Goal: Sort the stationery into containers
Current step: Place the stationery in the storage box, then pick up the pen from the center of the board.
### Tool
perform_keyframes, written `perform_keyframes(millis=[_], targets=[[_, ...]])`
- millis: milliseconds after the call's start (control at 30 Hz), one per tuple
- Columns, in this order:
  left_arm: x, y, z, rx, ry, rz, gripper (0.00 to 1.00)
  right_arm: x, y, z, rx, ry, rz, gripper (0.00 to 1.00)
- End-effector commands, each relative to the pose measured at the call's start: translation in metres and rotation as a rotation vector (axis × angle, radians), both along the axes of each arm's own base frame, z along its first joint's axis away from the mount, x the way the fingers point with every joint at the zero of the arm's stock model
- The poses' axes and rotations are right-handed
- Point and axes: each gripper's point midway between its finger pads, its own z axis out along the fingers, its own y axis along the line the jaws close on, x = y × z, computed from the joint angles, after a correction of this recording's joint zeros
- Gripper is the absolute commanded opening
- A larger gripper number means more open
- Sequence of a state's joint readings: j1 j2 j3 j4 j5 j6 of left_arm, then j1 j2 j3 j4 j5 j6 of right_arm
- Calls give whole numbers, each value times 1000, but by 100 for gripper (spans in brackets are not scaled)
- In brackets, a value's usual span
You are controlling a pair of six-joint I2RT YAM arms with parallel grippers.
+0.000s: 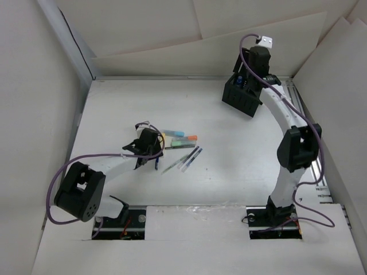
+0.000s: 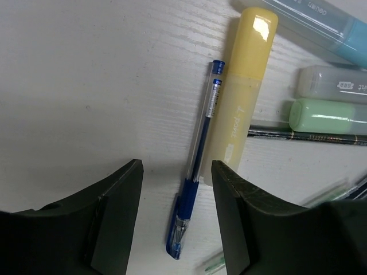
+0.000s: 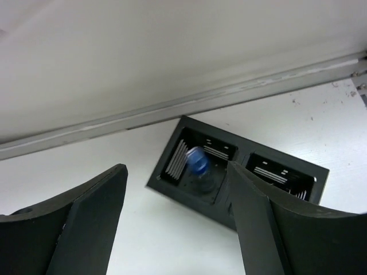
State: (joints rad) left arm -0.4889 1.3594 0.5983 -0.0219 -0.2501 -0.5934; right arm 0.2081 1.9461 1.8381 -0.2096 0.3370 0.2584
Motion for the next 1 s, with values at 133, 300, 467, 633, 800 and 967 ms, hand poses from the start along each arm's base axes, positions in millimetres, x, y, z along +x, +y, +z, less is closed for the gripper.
perform_keyframes(millis=[133, 300, 467, 633, 800, 967], targets=[[-6, -12, 16, -88, -44, -60, 48, -56, 39, 44, 76, -90, 128, 75], [19, -23, 47, -117, -139, -64, 48, -82, 71, 18, 94, -44, 203, 62], [37, -28, 40, -65, -114, -75, 39, -102, 90, -6, 95, 9, 250, 14], [43, -35, 38, -72, -124, -86, 34, -124, 103, -8, 107, 12, 296, 3], [45, -43, 31, -24, -112, -102, 34, -132, 119, -16, 104, 26, 331, 11], [51, -49, 27, 11, -109, -107, 35, -141, 130, -33, 107, 55, 359, 12]])
